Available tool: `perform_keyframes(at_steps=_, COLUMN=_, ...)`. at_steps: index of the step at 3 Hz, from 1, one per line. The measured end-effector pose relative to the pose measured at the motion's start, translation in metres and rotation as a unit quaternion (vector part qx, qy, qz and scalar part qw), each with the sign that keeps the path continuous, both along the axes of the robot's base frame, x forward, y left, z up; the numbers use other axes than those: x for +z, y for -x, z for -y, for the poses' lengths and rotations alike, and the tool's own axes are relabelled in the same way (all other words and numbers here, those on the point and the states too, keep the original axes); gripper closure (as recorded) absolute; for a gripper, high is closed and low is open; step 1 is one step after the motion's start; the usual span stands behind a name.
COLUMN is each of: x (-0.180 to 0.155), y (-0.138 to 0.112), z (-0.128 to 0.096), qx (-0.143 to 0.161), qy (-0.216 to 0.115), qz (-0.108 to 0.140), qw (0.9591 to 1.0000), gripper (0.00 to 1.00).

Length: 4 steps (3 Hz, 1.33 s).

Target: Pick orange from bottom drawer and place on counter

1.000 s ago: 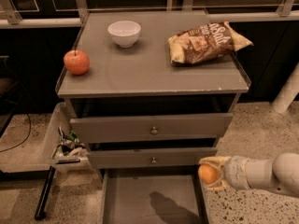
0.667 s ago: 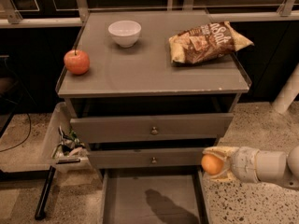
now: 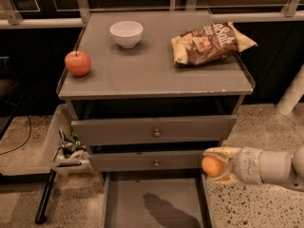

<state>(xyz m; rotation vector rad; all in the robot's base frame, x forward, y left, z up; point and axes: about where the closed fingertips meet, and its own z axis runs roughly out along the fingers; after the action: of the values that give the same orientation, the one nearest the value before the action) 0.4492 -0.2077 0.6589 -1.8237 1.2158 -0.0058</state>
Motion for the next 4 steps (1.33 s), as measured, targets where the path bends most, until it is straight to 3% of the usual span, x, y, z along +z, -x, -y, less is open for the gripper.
perform_keyframes(at_steps=1, x=0.032, y=-0.005, z=-0.03, qx=0.055, qy=-0.027, qz=0.009, qw=0.9981, gripper=1.0)
perform_keyframes(at_steps=2, x=0.068, y=-0.006, z=-0.053, qx=0.098, qy=-0.059, qz=-0.007, qw=0.9934, gripper=1.0)
perform_keyframes(at_steps=4, x=0.146, y=-0.028, z=-0.065, qx=0.097, qy=-0.084, qz=-0.021, qw=0.9915, gripper=1.0)
